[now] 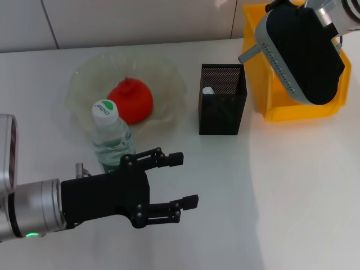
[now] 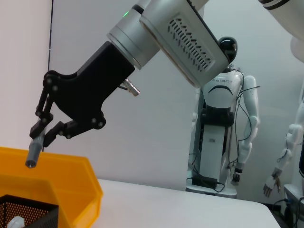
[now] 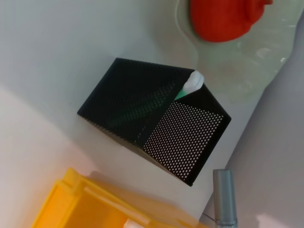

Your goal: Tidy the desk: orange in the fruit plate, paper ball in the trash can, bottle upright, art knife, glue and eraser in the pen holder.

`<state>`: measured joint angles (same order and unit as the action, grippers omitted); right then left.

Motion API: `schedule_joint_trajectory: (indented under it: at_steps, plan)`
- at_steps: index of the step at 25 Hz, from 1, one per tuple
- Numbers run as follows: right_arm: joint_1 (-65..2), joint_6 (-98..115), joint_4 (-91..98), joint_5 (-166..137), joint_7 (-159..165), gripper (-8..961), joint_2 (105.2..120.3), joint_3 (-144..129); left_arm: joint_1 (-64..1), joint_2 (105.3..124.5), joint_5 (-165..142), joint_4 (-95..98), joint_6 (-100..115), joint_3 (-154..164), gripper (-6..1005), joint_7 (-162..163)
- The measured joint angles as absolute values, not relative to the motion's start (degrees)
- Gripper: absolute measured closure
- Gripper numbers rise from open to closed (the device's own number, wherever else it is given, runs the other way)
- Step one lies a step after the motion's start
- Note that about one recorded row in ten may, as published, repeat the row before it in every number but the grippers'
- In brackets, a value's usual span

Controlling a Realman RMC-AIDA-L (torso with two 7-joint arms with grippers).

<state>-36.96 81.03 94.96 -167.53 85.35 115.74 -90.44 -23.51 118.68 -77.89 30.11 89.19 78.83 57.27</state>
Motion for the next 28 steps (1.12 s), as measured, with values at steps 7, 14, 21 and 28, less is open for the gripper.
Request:
schedule_joint_trajectory:
  at_steps: [7, 14, 21, 28]
  plan:
    - [-38.9, 80.5, 92.0, -167.6, 83.3, 828, 115.36, -91.0, -23.7, 118.83, -77.2, 29.8, 88.8, 78.8, 197, 56.4]
    - [-41.0, 80.3, 88.7, -167.6, 82.8, 828, 115.34, -93.0, -23.6, 118.98, -77.2, 29.7, 88.7, 78.8, 197, 56.4]
    - [-42.5, 78.5, 85.5, -167.7, 81.3, 828, 116.06, -94.3, -23.5, 119.04, -77.2, 29.7, 88.7, 79.0, 197, 56.4]
    - [-43.7, 77.3, 82.1, -167.8, 81.0, 827, 116.45, -95.5, -23.5, 119.00, -77.2, 29.7, 88.7, 79.2, 197, 56.3]
